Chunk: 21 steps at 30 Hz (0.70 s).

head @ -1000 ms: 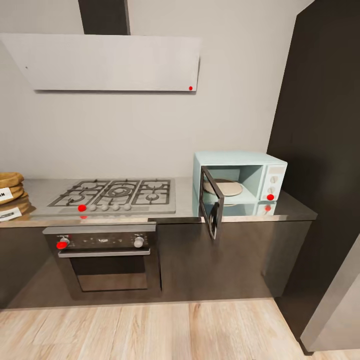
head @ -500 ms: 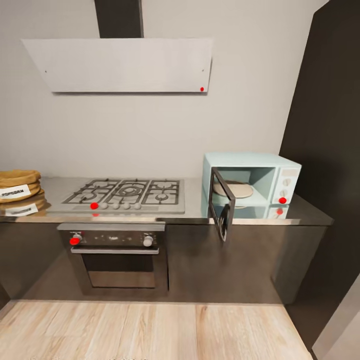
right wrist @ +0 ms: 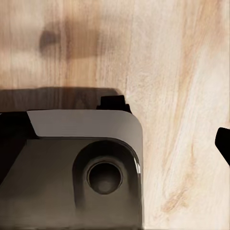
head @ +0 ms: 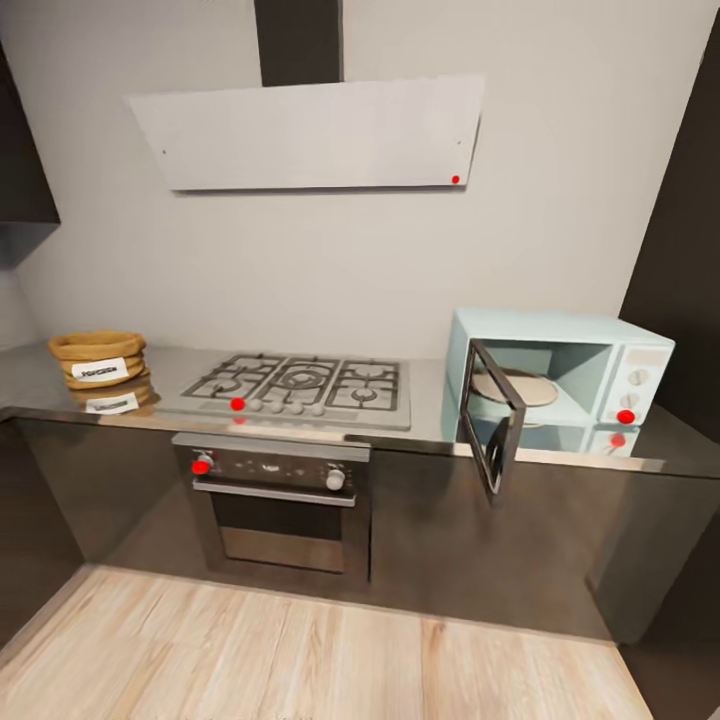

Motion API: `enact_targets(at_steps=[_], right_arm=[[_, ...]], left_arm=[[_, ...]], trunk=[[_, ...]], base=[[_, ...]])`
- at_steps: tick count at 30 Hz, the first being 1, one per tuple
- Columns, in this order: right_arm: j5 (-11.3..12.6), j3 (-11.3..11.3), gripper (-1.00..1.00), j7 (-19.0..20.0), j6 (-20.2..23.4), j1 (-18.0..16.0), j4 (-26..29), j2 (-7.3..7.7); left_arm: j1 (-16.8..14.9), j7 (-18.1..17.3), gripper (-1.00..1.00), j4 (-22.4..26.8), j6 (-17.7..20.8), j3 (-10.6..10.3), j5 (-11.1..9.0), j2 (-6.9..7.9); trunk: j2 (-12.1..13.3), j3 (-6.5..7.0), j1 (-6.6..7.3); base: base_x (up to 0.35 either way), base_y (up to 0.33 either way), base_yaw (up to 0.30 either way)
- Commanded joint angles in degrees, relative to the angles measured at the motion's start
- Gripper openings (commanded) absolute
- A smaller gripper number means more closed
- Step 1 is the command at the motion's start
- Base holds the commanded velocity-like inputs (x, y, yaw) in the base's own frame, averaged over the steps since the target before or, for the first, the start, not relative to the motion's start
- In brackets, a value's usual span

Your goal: In the kitchen, take the popcorn bag from the countertop, put it into the microwave, and heat it until the popcorn is cooked so the cooked popcorn ends up inside the bag.

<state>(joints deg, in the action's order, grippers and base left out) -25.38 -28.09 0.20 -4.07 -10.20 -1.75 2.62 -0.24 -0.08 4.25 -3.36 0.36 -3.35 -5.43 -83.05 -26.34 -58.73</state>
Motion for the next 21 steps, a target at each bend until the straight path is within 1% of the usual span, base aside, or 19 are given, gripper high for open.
enact_targets(at_steps=[1,5,21], right_arm=[[-0.4,-0.5,1.00,-0.2,-0.4,0.0,-0.2,-0.09],[-0.6,-0.5,1.00,-0.7,-0.4,0.2,-0.2,-0.31],[-0.9,-0.3,1.00,-0.6,-0.3,0.4,-0.2,-0.42]], left_arm=[[0.0,0.0,1.00,0.0,-0.2,0.0,-0.3,-0.02],[0.0,0.0,1.00,0.0,-0.2,0.0,-0.3,0.06],[0.0,0.0,1.00,0.0,-0.2,0.0,-0.3,0.06]], trunk=[[0.0,-0.05,0.00],[0.0,-0.05,0.00],[0.0,-0.05,0.00]], base=[[0.000,0.000,0.267],[0.000,0.000,0.267],[0.000,0.000,0.267]])
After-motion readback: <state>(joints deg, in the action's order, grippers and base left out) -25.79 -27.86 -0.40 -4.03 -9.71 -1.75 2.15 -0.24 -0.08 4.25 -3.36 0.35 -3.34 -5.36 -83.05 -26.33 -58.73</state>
